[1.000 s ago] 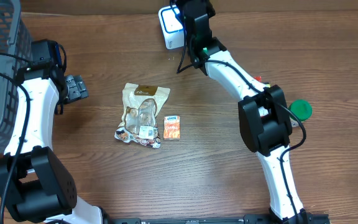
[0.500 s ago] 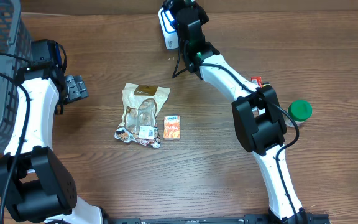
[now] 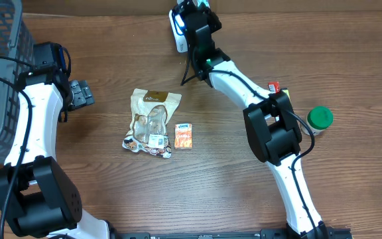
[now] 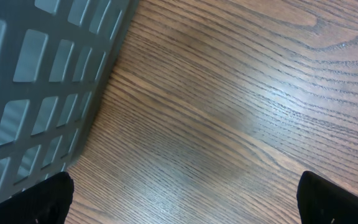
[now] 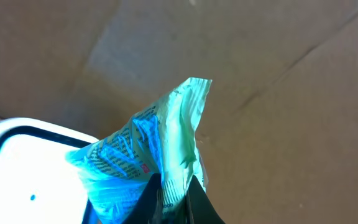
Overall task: Scan the item barcode
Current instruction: 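Hold the mint-green snack over the white scanner with right gripper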
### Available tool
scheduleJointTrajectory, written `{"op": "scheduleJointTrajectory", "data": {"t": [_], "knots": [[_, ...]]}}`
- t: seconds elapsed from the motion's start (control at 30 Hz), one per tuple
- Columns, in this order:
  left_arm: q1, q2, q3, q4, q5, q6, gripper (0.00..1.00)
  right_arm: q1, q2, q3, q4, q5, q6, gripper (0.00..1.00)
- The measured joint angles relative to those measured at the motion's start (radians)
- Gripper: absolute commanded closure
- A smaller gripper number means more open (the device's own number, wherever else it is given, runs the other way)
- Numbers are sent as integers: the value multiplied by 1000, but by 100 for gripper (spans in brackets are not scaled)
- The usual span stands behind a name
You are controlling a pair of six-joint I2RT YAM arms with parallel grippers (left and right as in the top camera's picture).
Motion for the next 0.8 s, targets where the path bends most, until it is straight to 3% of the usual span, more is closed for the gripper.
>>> {"op": "scheduleJointTrajectory", "data": {"t": [0.53,0.8], "knots": [[0,0,0,0,0,0,0,104,-2,11,-140,40,-64,96],[0,0,0,0,0,0,0,93,3,1,50,119,-101,96]]}}
